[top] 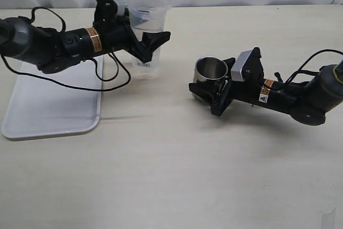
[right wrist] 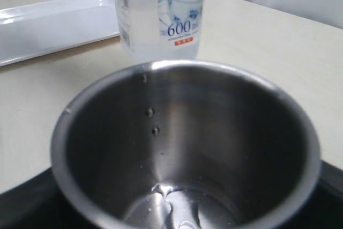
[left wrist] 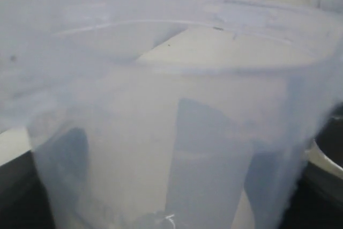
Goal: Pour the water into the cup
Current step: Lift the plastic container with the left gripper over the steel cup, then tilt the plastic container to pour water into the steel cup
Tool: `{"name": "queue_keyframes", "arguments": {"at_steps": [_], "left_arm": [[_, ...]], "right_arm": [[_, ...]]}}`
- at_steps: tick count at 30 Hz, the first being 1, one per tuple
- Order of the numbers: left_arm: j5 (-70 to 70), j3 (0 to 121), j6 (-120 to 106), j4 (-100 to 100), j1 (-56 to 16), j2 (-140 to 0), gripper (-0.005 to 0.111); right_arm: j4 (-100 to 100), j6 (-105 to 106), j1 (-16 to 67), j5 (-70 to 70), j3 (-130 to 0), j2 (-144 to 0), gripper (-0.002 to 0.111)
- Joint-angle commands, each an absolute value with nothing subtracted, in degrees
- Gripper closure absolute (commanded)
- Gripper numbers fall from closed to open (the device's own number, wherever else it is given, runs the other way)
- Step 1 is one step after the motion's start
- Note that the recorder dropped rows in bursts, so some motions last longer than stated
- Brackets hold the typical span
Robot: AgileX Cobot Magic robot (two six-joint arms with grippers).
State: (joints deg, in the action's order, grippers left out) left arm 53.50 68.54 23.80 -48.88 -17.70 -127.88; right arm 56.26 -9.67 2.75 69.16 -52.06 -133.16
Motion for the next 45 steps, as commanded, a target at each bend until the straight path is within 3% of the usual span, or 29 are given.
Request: {"name": "queue_keyframes", "arguments": {"at_steps": [1,10,19,45], "left_arm": [[51.6,72.1,24.0,-49.4,-20.7,-127.0,0.107],[43.1,76.1,21.5,-52.0,-25.1,-127.0,0.107],[35.8,76.2,4.7,-51.9,-27.9,-127.0,0.107],[35.5,76.2,-19.9,-51.4,-28.0,-127.0,0.107]], "right_arm": [[57.9,-10.3,2.8,70.0,-52.5,-132.4,0.104],[61.9,-10.3,2.8,70.0,-52.6,-131.1,0.104],[63.1,-10.3,2.8,70.0,-52.6,-130.9,0.104],[68.6,-13.7,2.8,70.0,-54.6,-130.9,0.104]]}}
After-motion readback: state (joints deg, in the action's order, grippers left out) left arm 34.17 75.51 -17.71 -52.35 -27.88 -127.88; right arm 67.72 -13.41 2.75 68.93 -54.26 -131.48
